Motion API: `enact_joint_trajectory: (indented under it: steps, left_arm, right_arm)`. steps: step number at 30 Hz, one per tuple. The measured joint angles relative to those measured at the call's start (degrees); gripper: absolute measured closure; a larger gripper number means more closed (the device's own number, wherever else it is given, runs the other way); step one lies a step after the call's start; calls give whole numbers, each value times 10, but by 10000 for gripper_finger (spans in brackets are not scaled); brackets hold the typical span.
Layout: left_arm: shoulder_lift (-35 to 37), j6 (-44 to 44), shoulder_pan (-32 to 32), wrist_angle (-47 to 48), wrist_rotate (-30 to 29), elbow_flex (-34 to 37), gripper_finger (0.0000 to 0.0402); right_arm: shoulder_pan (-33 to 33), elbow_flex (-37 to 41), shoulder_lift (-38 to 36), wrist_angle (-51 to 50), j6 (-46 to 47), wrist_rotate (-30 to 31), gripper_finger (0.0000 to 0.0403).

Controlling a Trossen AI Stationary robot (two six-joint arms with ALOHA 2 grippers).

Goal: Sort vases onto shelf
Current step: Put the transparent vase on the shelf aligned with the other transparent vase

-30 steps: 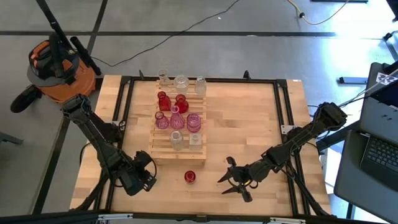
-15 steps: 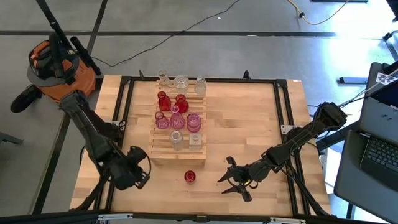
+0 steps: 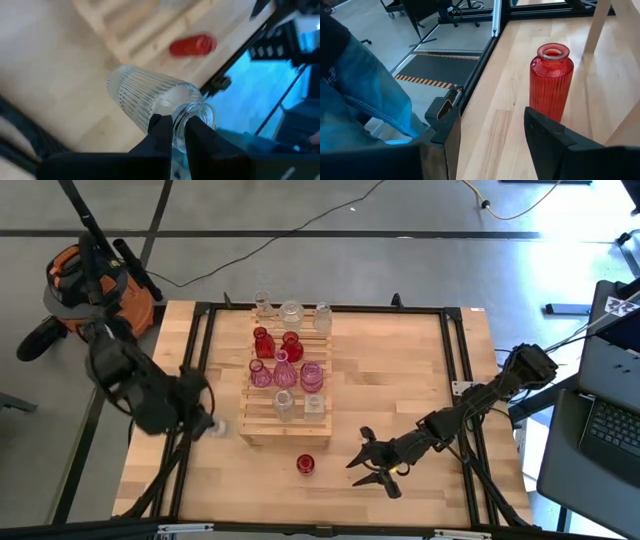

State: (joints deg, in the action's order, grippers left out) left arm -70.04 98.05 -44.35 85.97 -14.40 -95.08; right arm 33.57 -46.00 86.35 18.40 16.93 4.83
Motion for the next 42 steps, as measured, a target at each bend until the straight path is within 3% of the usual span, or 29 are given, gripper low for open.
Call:
enact_joint_trajectory:
  steps: [4, 13, 19, 36, 42]
  left_arm:
    - [17, -73, 60, -7, -3, -4, 380]
    - [14, -262, 221, -35, 82, -4, 380]
    - [14, -343, 295, -36, 153, 12, 380]
    - [15, -463, 393, -114, 282, 93, 380]
    - [15, -477, 407, -115, 283, 93, 339]
  right_arm:
    - [0, 0, 0, 0, -2, -5, 236]
    - [-3, 0, 0, -1, 6, -10, 236]
    - [-3, 0, 0, -1, 11, -1, 236]
    - [-3, 0, 0, 0, 38, 11, 236]
    - [-3, 0, 0, -1, 38, 11, 236]
